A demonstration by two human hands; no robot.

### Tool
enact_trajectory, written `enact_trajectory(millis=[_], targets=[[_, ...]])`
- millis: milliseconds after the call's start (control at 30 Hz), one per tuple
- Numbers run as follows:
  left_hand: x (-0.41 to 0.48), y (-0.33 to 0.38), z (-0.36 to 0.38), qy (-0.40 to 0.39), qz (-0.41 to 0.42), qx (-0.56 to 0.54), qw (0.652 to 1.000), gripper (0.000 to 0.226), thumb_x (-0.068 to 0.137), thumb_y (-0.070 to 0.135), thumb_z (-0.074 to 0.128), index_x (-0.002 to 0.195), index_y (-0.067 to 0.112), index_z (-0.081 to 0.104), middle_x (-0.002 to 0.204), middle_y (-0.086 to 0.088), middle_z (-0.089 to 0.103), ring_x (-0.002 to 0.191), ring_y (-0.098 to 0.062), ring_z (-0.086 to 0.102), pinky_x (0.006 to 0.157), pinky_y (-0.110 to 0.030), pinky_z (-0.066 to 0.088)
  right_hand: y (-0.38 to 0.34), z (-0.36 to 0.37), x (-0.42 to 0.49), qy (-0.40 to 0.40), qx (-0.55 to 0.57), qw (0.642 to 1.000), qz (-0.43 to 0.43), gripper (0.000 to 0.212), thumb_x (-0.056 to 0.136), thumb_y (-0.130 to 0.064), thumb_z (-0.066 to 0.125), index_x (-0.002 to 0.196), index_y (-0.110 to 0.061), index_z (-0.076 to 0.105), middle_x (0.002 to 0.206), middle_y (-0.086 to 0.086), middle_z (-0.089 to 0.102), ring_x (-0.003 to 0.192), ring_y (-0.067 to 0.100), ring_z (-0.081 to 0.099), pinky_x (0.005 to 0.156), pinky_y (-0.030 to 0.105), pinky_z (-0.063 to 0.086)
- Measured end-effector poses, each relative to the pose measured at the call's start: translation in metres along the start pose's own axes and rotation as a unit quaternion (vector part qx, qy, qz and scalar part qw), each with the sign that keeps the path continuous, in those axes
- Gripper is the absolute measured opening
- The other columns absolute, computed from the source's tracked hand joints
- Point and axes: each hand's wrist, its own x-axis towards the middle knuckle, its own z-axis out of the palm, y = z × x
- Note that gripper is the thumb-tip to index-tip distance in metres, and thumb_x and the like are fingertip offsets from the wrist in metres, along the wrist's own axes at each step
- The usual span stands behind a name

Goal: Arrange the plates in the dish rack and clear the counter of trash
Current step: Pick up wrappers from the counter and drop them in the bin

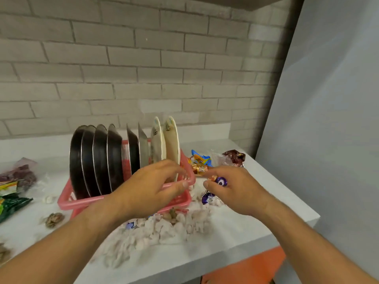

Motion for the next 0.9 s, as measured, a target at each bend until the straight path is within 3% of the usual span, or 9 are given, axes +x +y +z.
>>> enact_trajectory(millis=[100,167,367,567,767,900], targets=[[0.017,0.017,0.002,0.001,0.017,0.035,0.999,0.035,0.094,0.052,0.042,0.12,0.034,0.057,0.117,0.021,0.055,0.108,0.003,0.05,0.096,-0.027,0.044,0.014,-0.014,-0.001,0.002,-0.04,0.999,0.02,0.026,0.093,-0.037,0.059,0.116,-0.03,0.068,0.105,-0.015,0.065,0.095,0.004,0.056,0.079,0.018,0.041],[0.026,0.022,0.005,0.003,0.019,0.053,0.998,0.036,0.095,0.051,0.043,0.123,0.032,0.056,0.121,0.017,0.054,0.111,-0.001,0.05,0.098,-0.028,0.044,0.019,-0.02,0.0,0.003,-0.039,0.999,0.031,0.027,0.092,-0.04,0.059,0.115,-0.029,0.069,0.108,-0.012,0.066,0.101,0.009,0.057,0.085,0.024,0.044],[0.039,0.026,0.02,0.008,0.002,0.053,0.999,0.04,0.095,0.049,0.042,0.13,0.03,0.051,0.129,0.015,0.05,0.116,-0.004,0.047,0.098,-0.022,0.038,0.023,-0.033,-0.005,0.0,-0.075,0.996,0.046,0.03,0.094,-0.041,0.055,0.121,-0.03,0.066,0.119,-0.014,0.063,0.108,0.006,0.055,0.089,0.025,0.046],[0.051,0.023,0.045,0.032,-0.013,0.025,0.999,0.037,0.097,0.045,0.043,0.129,0.029,0.052,0.127,0.016,0.051,0.112,-0.001,0.047,0.095,-0.018,0.037,0.041,-0.036,0.01,0.001,-0.063,0.997,0.051,0.026,0.094,-0.037,0.056,0.115,-0.029,0.068,0.116,-0.013,0.065,0.106,0.006,0.056,0.089,0.028,0.048],[0.117,0.014,0.052,0.052,-0.043,0.038,0.997,0.036,0.098,0.041,0.044,0.13,0.026,0.052,0.13,0.013,0.051,0.118,-0.007,0.049,0.1,-0.025,0.039,0.094,-0.062,0.081,0.032,-0.054,0.997,0.052,0.029,0.095,-0.031,0.057,0.122,-0.028,0.063,0.119,-0.01,0.063,0.108,0.007,0.057,0.096,0.029,0.048],[0.18,0.008,0.065,0.048,-0.09,0.058,0.993,0.039,0.098,0.039,0.045,0.133,0.025,0.049,0.138,0.01,0.046,0.124,-0.011,0.046,0.102,-0.026,0.036,0.146,-0.071,0.136,0.003,-0.085,0.995,0.042,0.032,0.092,-0.031,0.061,0.125,-0.031,0.061,0.124,-0.009,0.062,0.111,0.008,0.055,0.097,0.029,0.047]])
